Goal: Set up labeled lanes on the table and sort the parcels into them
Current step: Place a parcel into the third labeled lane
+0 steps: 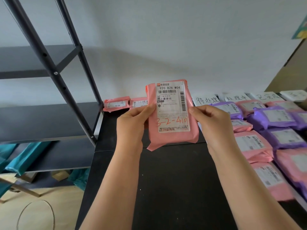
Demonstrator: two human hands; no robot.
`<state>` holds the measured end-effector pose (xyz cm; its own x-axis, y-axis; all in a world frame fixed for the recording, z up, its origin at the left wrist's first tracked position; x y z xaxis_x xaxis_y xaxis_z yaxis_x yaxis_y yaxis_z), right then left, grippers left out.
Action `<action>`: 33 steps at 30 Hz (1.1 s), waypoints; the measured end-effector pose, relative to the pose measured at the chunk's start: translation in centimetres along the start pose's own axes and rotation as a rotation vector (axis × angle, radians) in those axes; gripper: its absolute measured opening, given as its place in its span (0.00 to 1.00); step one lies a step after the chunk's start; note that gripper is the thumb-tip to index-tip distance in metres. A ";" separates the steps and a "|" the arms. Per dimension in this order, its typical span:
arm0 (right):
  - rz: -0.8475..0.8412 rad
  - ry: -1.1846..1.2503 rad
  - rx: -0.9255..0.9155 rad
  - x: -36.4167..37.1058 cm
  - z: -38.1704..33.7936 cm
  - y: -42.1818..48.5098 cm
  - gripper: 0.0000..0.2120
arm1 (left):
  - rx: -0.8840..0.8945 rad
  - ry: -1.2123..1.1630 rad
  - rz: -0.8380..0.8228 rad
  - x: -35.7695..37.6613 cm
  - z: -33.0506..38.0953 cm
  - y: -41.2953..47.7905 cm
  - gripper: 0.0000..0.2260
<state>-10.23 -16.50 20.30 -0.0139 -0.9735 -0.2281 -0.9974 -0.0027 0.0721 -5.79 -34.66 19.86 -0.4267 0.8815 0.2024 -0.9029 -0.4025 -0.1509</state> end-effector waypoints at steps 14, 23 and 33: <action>0.072 0.095 0.069 -0.6 -0.2 -0.5 0.10 | -0.027 0.197 -0.067 0.4 -0.2 -0.4 0.17; 0.052 0.075 0.153 -0.8 0.6 -1.1 0.08 | -0.110 0.239 -0.115 -0.1 -1.4 -0.4 0.10; 0.000 -0.074 0.066 -1.2 1.4 -1.8 0.04 | -0.052 0.128 -0.164 -0.2 -2.1 -0.5 0.05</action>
<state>-8.55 -15.04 19.10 -0.0164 -0.9540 -0.2994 -0.9999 0.0147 0.0080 -5.17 -34.13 17.88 -0.2609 0.9597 0.1047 -0.9545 -0.2403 -0.1765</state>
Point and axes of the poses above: each hand's wrist, its own y-axis towards the middle knuckle, its own x-axis out of the palm, z = x × y, the point moved 1 cm from there along y, towards the middle knuckle, and after that the axes turned 5 degrees about -z, right-handed, at the moved point
